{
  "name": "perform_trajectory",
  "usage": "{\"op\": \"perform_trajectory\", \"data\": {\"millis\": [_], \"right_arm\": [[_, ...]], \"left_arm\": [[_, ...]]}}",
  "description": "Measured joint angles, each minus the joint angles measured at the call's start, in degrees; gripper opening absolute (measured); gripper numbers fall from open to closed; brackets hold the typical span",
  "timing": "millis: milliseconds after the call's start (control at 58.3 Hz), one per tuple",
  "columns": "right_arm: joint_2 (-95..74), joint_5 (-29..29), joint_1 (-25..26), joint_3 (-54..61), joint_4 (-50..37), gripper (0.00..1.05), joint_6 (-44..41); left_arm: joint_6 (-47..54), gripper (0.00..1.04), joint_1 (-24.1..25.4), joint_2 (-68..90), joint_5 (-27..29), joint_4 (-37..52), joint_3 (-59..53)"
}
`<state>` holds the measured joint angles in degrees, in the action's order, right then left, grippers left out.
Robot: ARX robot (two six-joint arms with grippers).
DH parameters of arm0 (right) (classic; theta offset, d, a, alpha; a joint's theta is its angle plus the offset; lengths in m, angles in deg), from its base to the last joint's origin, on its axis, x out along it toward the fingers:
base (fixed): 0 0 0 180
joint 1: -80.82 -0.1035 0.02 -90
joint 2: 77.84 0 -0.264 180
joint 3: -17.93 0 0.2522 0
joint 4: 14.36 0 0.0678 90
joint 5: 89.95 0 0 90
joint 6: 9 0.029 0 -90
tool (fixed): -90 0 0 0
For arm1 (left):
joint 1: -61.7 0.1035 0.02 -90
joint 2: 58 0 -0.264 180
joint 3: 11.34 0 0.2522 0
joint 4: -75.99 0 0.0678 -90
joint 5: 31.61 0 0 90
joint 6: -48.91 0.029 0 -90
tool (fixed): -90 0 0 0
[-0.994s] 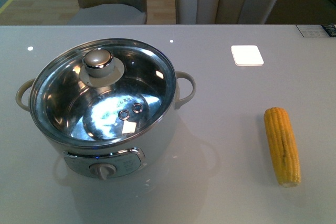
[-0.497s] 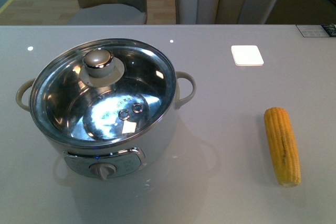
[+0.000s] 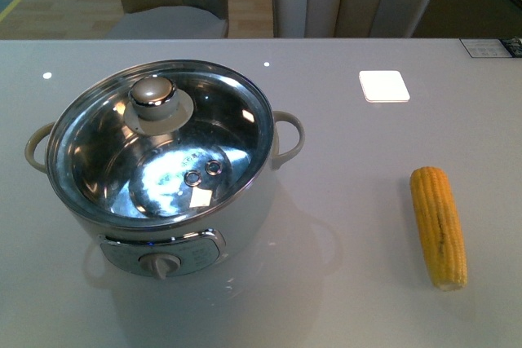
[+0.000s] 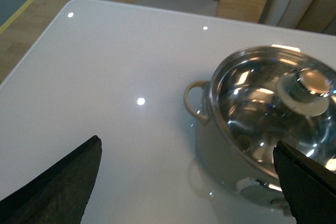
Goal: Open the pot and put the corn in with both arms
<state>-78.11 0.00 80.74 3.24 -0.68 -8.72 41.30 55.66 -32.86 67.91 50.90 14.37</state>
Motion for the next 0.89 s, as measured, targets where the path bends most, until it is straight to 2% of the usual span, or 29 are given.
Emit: {"op": "perform_trajectory", "data": {"millis": [154, 377, 634, 891], "right_arm": [[0.0, 0.0, 0.0, 0.0, 0.0, 0.96, 0.0], [0.0, 0.0, 0.0, 0.0, 0.0, 0.96, 0.0], [0.0, 0.0, 0.0, 0.0, 0.0, 0.96, 0.0], [0.0, 0.0, 0.0, 0.0, 0.0, 0.96, 0.0]], "left_arm": [[1.4, 0.98, -7.7, 24.2, 0.8, 23.7, 5.5], [0.9, 0.98, -15.0, 53.3, 1.0, 48.0, 11.2], [1.2, 0.98, -17.6, 72.2, 2.7, 57.3, 14.5], [1.8, 0.98, -18.3, 82.6, 3.7, 63.0, 17.0]]}}
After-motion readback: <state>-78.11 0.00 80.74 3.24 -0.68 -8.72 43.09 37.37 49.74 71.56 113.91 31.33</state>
